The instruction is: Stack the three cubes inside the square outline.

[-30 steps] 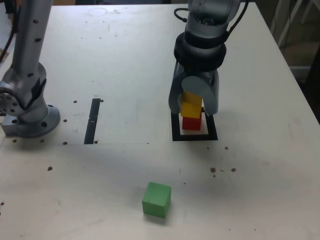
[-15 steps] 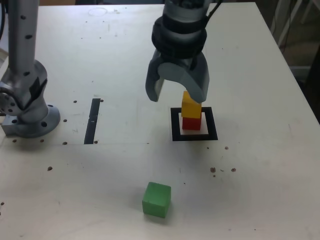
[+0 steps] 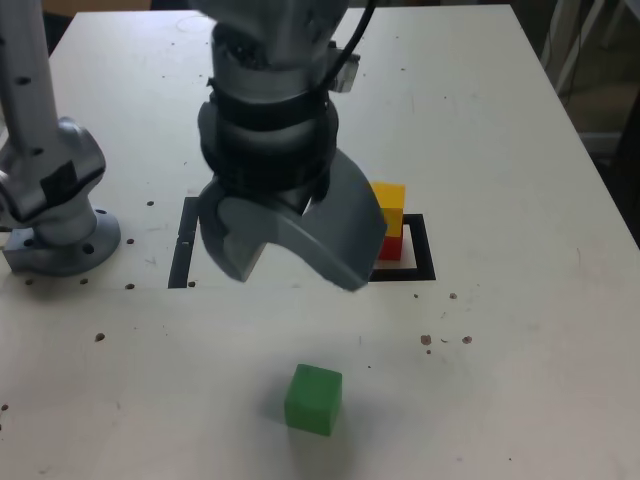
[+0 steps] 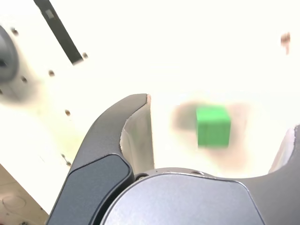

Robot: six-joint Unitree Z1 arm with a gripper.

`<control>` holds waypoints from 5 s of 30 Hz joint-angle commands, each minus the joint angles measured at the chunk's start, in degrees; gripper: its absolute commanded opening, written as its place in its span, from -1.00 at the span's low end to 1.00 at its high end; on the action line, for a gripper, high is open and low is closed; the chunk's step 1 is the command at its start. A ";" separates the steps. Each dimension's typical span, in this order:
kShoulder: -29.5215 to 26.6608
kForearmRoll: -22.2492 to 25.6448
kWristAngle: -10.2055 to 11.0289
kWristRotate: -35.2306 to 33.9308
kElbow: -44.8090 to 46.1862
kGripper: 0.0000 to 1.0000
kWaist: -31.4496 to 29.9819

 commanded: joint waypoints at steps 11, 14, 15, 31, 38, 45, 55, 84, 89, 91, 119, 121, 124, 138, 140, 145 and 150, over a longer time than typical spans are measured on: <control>7.85 -4.12 -6.21 -3.93 -1.45 0.99 -7.54; 9.54 -6.42 -6.69 -3.93 -0.42 0.99 -7.82; 9.94 -7.20 -6.73 -3.93 0.17 0.99 -7.82; 13.70 -16.98 -6.31 -2.18 6.69 0.85 -3.92; 14.38 -17.58 -6.24 -1.84 6.30 0.54 -3.91; 13.64 -17.12 -2.70 -2.42 6.29 0.17 -3.88; 14.13 -16.92 -1.95 -2.45 6.30 0.09 -3.38; 3.81 0.76 0.65 12.07 -4.29 -0.44 8.36; 2.55 2.41 0.77 17.74 -7.39 -0.44 15.04; 2.45 2.56 0.81 19.40 -8.23 -0.44 17.47; 8.84 2.40 -0.92 23.27 -10.96 -0.44 31.60; 9.33 2.36 -1.00 23.23 -11.02 -0.44 31.62; 9.97 2.29 -0.96 23.21 -11.13 -0.43 31.74; 11.86 2.20 -1.09 23.57 -11.23 -0.31 32.48; 12.13 2.19 -1.16 23.66 -11.23 -0.30 32.49; 12.22 2.32 -1.32 23.76 -11.21 -0.07 32.55; 12.01 2.48 -1.48 23.83 -10.99 0.54 32.61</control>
